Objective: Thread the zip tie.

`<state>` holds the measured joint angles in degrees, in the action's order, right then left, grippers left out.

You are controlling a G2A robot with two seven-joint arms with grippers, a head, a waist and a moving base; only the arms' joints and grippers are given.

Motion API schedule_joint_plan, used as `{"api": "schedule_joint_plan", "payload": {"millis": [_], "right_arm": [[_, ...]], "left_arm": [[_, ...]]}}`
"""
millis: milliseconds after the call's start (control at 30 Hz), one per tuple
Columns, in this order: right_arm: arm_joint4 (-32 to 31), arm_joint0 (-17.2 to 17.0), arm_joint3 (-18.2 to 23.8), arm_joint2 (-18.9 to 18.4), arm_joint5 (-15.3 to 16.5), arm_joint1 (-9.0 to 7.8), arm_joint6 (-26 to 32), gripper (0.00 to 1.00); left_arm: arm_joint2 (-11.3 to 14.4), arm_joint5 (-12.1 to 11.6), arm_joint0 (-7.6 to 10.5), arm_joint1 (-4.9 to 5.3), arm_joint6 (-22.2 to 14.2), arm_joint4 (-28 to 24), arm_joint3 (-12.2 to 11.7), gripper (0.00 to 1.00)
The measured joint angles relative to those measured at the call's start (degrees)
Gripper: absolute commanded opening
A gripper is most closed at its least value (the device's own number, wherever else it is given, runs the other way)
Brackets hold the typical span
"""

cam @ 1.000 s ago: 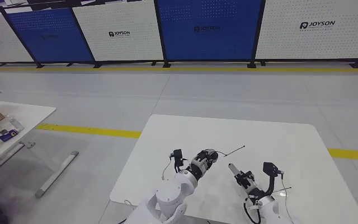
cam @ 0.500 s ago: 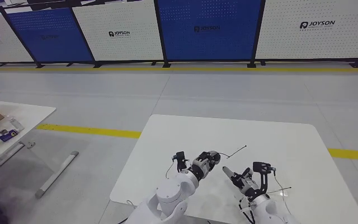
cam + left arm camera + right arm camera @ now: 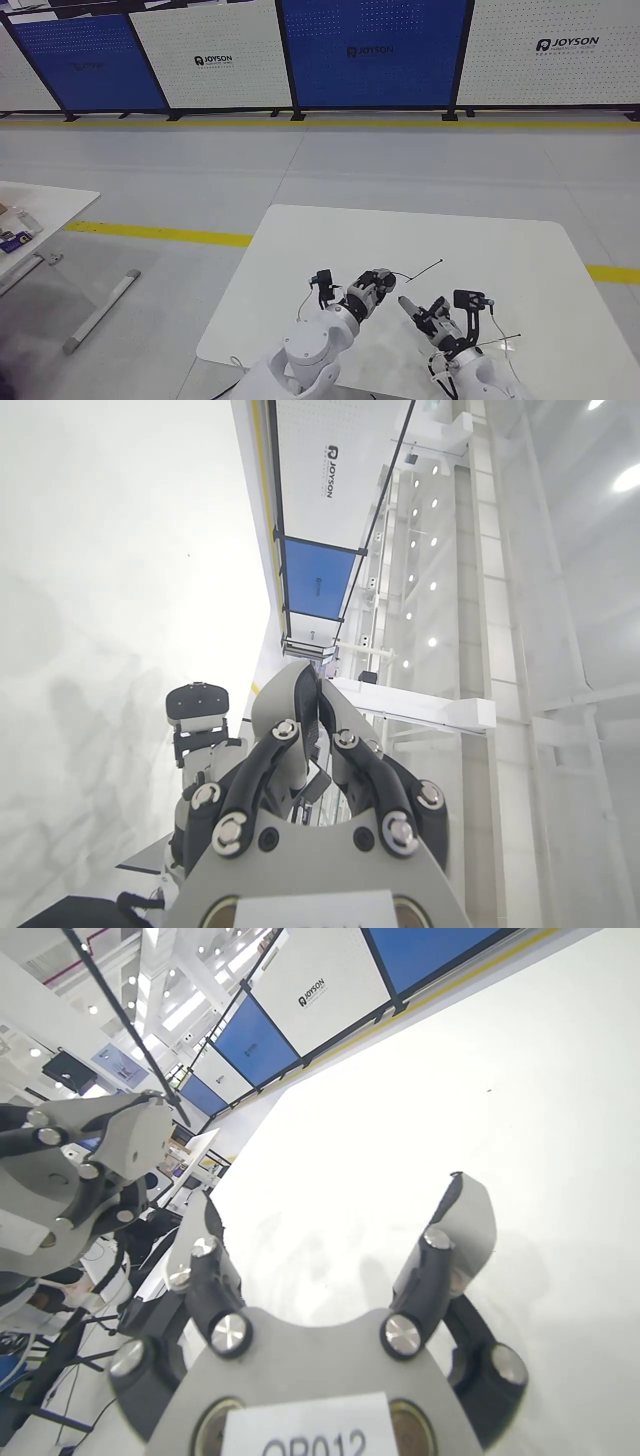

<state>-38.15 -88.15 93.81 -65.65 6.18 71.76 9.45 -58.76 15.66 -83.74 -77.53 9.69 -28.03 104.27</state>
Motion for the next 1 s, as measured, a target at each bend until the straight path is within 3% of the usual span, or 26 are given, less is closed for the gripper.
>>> {"api": "schedule_joint_plan", "payload": {"millis": [300,533,767,800,1000], "right_arm": [[-0.1,0.5,1.5,0.4,0.3,0.09,1.2,0.31],[0.6,1.0,1.5,0.7,0.8,0.23,1.3,0.33],[0.6,1.1,2.3,0.5,0.5,0.28,1.0,0.25],[0.6,1.1,2.4,0.5,0.5,0.29,1.0,0.18],[0.3,1.3,2.3,0.6,0.2,0.37,0.9,0.18]], "left_arm": [[1.7,-1.4,0.2,-0.19,0.7,3.4,-1.0,0.0],[2.6,-1.6,0.55,-0.4,0.8,4.4,-1.7,0.0],[3.7,-1.6,0.68,-0.49,-0.1,6.0,-1.8,0.0],[3.8,-1.6,0.67,-0.51,-0.1,6.1,-1.9,0.0],[4.0,-1.1,0.79,-0.6,-0.2,6.4,-2.2,0.0]]}}
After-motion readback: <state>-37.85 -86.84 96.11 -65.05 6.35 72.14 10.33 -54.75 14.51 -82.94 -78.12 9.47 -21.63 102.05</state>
